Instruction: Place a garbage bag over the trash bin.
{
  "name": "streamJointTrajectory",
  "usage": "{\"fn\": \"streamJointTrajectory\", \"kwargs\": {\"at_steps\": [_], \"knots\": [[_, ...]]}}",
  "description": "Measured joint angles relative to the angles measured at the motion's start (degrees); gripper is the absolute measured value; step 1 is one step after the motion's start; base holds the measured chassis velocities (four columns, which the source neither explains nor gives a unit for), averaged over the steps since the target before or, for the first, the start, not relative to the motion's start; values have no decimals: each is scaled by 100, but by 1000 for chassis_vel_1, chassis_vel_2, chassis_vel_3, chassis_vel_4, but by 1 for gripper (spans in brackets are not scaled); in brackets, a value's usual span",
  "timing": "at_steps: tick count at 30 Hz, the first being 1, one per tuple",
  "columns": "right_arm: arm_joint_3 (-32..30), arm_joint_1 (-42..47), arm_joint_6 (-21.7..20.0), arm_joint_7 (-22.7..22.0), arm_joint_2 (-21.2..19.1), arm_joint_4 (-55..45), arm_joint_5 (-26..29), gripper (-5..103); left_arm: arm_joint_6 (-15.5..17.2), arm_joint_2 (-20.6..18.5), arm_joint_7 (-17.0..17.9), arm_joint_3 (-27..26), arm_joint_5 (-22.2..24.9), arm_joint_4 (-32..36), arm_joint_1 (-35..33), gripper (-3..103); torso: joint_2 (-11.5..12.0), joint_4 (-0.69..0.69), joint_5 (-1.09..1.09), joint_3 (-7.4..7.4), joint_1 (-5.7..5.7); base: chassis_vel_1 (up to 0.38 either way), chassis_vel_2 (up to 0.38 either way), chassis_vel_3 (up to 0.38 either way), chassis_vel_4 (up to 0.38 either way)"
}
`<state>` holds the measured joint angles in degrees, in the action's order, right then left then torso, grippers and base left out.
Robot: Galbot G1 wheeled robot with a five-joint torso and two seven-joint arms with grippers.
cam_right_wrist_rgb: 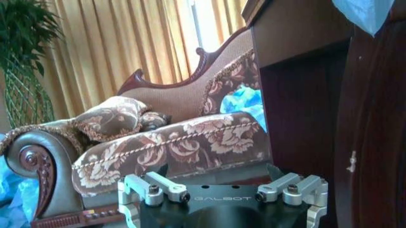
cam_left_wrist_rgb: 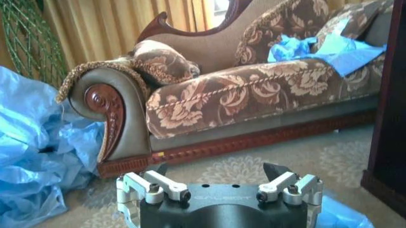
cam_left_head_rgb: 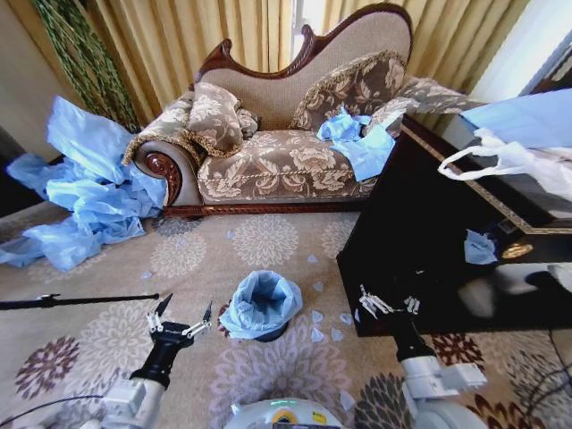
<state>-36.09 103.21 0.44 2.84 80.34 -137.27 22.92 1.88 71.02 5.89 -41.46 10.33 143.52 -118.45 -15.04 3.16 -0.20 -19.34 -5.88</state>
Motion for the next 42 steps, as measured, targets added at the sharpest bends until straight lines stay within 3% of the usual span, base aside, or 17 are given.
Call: {"fn": "streamJointTrajectory", "kwargs": {"at_steps": [42], "knots": [[5,43,24,-81,21,-13,-69,100,-15,-22,-1,40,3,-28,115,100,0,0,0,0,0,0,0,0,0]]}}
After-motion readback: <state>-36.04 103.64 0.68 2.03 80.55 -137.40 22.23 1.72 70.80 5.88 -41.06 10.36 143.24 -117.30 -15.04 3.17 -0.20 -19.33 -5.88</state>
